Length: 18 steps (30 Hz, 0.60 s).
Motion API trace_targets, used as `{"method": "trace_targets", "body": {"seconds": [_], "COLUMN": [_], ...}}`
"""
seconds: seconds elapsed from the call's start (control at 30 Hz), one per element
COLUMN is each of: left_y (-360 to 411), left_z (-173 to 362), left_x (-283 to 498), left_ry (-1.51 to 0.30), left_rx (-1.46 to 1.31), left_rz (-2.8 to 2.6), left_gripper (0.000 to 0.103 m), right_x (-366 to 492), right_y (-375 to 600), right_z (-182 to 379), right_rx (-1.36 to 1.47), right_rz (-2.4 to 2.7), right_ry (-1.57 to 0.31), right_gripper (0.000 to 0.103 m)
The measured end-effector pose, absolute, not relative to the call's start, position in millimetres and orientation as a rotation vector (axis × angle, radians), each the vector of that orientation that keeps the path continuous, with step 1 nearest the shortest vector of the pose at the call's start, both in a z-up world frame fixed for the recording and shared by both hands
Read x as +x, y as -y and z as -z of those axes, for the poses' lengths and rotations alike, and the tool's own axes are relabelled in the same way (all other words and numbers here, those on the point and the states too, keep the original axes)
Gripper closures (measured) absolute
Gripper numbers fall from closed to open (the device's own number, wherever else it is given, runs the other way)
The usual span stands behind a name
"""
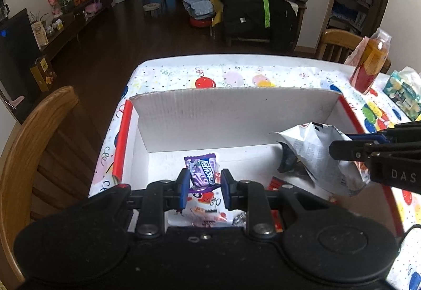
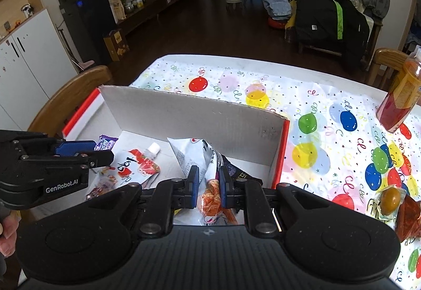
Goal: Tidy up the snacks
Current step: 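Open both tools to drop the candy bar and white packet into the box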
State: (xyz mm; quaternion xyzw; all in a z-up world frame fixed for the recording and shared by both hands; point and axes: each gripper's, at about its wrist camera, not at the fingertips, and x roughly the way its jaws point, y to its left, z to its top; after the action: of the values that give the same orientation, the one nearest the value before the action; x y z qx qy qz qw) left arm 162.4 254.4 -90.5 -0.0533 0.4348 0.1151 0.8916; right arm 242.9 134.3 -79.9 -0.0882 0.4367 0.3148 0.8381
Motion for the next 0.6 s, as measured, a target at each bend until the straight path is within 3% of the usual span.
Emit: {"method": "trace_targets", "body": {"seconds": [0.6], "left_y": [-255.1], "left_z": [120.1], "left_x": [179.0], "left_ry": [-1.008], "left_rx": [-0.125], "left_rz": [-0.235], "left_gripper": [0.079], "right_x": [244.7], "right_y": [-143.0], "right_z": [102.3], "right_rx": [-0.24], "right_rz": [-0.669], "right_ry": [-0.966], "right_gripper": [0.087]}}
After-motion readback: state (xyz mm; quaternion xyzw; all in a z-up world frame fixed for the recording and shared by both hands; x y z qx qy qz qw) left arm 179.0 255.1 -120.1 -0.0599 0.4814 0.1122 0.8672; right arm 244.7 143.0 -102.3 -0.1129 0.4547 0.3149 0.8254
